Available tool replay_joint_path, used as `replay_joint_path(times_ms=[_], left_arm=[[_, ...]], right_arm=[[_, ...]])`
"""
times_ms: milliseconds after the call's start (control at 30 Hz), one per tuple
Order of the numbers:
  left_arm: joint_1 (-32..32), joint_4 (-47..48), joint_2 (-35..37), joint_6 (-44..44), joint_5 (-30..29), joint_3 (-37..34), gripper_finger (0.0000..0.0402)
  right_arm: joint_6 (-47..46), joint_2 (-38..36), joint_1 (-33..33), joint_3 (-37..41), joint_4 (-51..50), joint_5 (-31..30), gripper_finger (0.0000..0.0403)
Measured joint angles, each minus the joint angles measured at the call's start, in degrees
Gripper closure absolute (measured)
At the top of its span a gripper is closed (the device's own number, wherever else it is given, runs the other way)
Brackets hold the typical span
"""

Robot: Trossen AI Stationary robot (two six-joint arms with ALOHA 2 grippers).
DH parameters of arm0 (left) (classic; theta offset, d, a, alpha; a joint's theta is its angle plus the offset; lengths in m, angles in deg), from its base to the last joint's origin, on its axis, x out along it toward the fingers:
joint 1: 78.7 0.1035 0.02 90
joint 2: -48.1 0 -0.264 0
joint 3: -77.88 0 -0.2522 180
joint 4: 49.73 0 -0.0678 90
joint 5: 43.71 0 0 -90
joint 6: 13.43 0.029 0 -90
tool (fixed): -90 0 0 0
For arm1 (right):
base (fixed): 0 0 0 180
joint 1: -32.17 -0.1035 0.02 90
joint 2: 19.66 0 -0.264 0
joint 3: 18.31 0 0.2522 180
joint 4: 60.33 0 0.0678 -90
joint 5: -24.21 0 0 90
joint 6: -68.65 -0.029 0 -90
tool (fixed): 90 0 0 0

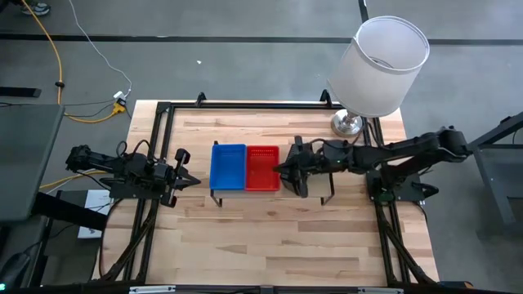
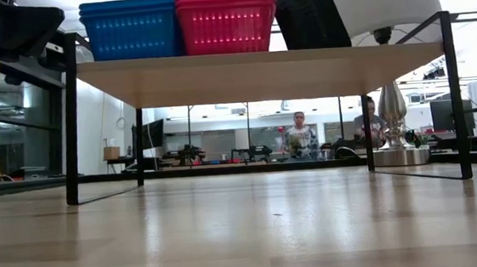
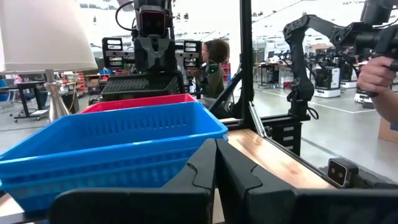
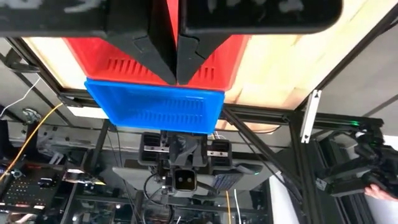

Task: Stack baskets on shelf by color
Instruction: Adjust the stacked black bins on the shelf

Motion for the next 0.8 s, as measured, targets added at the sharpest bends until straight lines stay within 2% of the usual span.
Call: replay_joint_path(times_ms=[233,400,567,800], left_arm=[[0.0,0.0,0.0,0.0,0.0,0.0,0.0401],[0.0,0.0,0.0,0.0,0.0,0.0,0.0401],[0.0,0.0,0.0,0.0,0.0,0.0,0.0401],[0.0,0.0,0.0,0.0,0.0,0.0,0.0401]], right_arm=[[2.5,3.1,1.6,-2.8,-0.7,0.2,0.0403],[3.9,-1.0,-1.0,-7.9,-9.0,-1.1,0.0403],[-0.2,-3.8,-5.6,-11.8,-28.9,-11.8,0.0403],[-7.7,-6.7,-14.5,-18.1,-47.2,-24.3,0.0403]])
